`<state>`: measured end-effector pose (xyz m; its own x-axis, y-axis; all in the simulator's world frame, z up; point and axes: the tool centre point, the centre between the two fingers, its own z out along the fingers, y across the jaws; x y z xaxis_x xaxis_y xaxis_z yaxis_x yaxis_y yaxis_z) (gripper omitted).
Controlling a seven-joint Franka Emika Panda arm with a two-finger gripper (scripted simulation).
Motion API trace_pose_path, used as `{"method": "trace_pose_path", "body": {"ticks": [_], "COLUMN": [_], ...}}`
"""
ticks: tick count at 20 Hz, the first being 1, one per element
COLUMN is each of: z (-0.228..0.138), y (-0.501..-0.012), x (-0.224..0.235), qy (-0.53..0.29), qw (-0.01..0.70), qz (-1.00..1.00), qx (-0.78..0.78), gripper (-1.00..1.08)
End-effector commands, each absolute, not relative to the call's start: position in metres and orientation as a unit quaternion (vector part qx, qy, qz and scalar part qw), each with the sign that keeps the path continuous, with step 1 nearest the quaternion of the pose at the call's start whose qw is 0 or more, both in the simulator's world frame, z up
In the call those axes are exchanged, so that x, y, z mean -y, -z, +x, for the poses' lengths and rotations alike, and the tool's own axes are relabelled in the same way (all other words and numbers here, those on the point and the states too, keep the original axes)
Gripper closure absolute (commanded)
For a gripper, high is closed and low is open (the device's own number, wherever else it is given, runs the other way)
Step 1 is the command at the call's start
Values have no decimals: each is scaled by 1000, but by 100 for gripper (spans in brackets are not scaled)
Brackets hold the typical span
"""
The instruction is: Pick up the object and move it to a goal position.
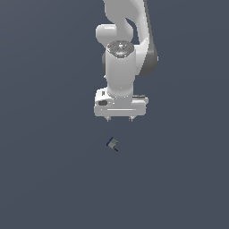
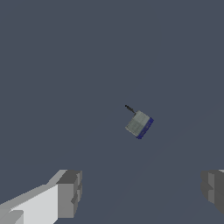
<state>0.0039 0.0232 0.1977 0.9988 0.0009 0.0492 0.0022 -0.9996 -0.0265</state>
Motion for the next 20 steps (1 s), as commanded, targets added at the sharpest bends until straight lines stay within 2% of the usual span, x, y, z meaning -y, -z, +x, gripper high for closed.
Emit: {"method": "trace_pose_path", "body": {"ticks": [1, 20], "z": [4, 3], "y": [-198, -196], "x": [-23, -30], "qy": [25, 15], "qw": [13, 9], "qz": [-1000, -1000], "qx": [1, 21], "gripper": [-92, -92]}}
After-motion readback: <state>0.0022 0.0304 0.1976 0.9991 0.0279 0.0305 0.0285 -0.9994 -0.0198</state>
